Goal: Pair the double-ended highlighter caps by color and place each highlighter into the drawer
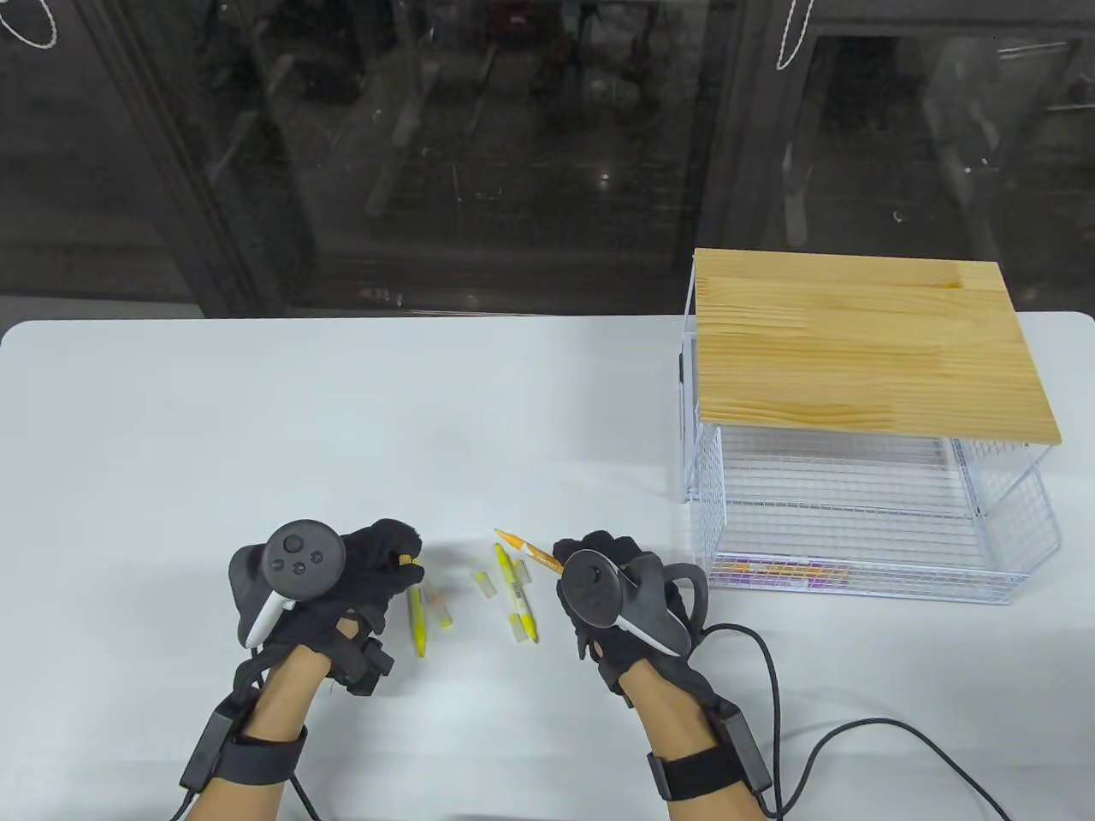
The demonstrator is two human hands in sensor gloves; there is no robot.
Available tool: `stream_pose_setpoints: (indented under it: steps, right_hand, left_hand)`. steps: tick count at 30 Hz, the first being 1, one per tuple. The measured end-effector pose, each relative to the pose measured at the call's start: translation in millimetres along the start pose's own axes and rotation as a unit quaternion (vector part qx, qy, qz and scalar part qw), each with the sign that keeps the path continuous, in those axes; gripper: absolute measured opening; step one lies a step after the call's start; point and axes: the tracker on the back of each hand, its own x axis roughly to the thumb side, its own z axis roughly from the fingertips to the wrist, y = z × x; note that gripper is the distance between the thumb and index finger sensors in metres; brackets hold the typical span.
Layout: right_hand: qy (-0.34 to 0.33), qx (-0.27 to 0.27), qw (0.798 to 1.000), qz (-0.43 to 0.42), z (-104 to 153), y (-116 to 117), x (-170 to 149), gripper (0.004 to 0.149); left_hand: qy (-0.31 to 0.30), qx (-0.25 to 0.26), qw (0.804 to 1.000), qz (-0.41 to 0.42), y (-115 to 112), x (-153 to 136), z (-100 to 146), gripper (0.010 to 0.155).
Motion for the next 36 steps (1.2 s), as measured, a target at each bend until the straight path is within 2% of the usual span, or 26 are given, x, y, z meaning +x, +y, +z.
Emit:
stream_pose_setpoints:
  steps: [7, 10, 15, 21, 36]
  right_hand:
    - [-0.015, 0.003, 1.000, -0.007, 1, 2, 4, 0.048]
    - [-0.025, 0.002, 1.000, -0.013, 2, 2, 6, 0.048]
    - [-0.044, -0.008, 0.999, -0.016, 3, 1, 11, 0.047]
    - [-0.062, -0.026, 0.998, -0.017, 6, -2, 19, 0.047]
    - [-0.073, -0.025, 0.997, -0.012, 8, -1, 25, 0.046]
  left_hand:
    - [-0.002, 0.003, 0.999, 0.052, 2, -4, 0, 0.044]
    - [0.028, -0.013, 0.992, 0.120, -3, -11, 0, 0.042]
    - [0.072, -0.032, 0.979, 0.188, -12, -20, -1, 0.042]
    - [0.081, -0.035, 0.979, 0.182, -19, -18, 0, 0.042]
    - [0.064, -0.048, 0.981, 0.179, -27, -11, 1, 0.042]
